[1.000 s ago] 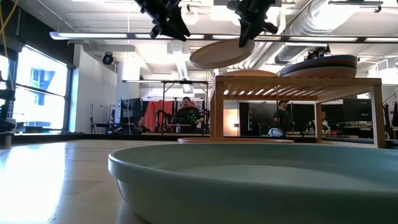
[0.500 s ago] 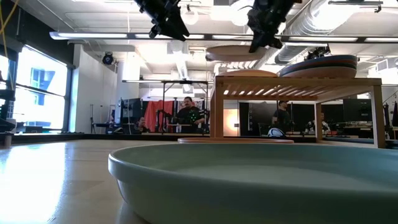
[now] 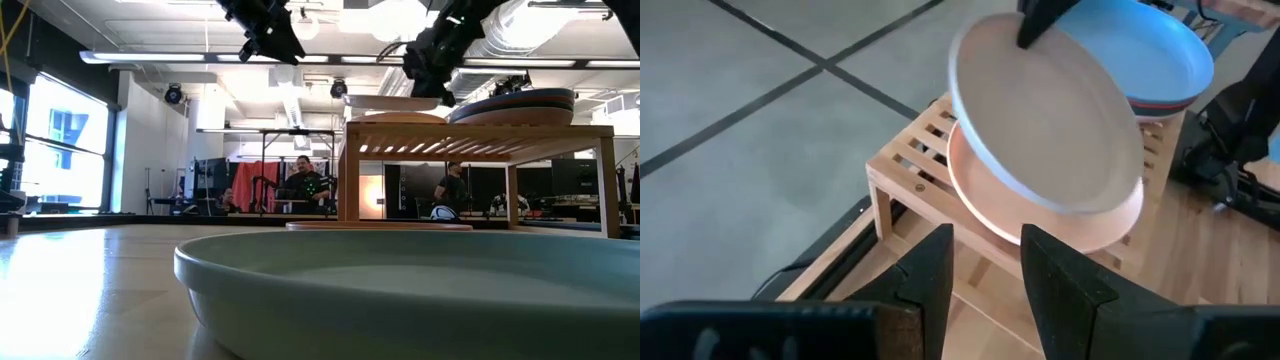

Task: Place and stack plates onto a shelf
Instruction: Stack the white plate on top of the light orange plate on the shelf

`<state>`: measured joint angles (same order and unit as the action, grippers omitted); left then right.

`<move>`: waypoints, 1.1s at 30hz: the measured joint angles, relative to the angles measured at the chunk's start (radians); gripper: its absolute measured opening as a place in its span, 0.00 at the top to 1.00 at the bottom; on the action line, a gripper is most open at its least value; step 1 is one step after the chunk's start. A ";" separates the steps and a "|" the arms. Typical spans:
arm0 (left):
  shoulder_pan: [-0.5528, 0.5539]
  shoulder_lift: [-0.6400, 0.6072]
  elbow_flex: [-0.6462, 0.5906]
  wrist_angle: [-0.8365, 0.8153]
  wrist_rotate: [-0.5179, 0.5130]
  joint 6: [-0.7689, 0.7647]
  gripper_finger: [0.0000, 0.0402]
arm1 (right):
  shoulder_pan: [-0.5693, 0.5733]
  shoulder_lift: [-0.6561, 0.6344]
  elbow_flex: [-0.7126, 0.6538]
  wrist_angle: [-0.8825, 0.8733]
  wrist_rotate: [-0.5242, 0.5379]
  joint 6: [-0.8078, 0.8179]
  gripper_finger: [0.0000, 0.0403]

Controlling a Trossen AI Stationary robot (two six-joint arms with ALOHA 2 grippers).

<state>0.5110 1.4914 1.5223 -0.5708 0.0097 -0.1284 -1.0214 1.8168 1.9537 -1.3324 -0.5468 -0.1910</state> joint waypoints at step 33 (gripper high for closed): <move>0.001 0.000 0.000 0.000 -0.078 -0.001 0.74 | 0.065 0.016 -0.001 -0.029 0.080 -0.027 0.95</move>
<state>0.5121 1.4914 1.5219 -0.5705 -0.0685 -0.1299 -0.9562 1.8324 1.9530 -1.3613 -0.4668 -0.2184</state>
